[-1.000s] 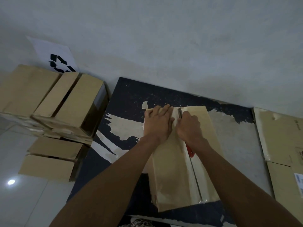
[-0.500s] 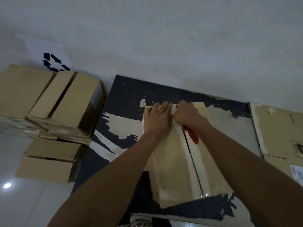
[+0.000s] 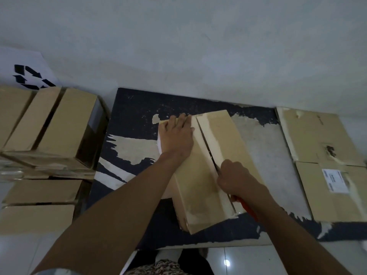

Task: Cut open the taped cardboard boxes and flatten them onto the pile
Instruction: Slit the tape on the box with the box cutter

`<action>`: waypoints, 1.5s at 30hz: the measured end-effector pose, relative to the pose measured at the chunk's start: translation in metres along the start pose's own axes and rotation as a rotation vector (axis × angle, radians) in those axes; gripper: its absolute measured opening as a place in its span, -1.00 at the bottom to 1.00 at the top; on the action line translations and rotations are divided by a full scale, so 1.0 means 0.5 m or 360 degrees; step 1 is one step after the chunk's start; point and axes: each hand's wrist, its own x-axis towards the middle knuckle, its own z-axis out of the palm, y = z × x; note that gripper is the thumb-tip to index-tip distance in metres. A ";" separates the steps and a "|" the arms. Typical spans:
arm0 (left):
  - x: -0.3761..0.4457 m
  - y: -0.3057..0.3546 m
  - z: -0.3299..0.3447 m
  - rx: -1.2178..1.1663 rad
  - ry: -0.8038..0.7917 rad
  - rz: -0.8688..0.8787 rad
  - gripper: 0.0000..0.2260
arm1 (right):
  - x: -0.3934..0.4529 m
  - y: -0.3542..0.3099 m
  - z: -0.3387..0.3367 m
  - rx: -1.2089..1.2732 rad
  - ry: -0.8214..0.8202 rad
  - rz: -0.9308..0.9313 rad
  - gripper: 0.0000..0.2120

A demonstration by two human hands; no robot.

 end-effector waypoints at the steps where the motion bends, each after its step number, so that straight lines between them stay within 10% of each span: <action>1: 0.000 0.000 0.001 -0.0009 0.0027 0.0013 -0.57 | -0.016 0.014 0.012 -0.0014 -0.0031 0.0011 -0.88; 7: -0.052 0.007 -0.027 -0.0543 0.0483 0.0160 -0.82 | -0.054 0.052 0.048 0.0105 -0.0024 0.0008 -0.89; 16: -0.244 0.107 -0.002 -0.0010 -0.0321 -0.0088 -0.44 | -0.079 0.080 0.056 0.0128 0.0013 -0.0188 -0.82; 33: -0.286 0.131 0.003 -0.0372 0.0088 -0.0169 -0.59 | -0.181 0.161 0.149 0.0125 0.0066 -0.0361 -0.86; 39: -0.354 0.160 -0.015 -0.0174 -0.0545 -0.0018 0.06 | -0.157 0.194 0.152 0.0464 0.0039 -0.0365 -0.92; 45: -0.375 0.114 -0.023 -0.0290 -0.0553 0.0142 0.04 | -0.133 0.287 0.161 0.0408 0.0158 -0.0677 -0.85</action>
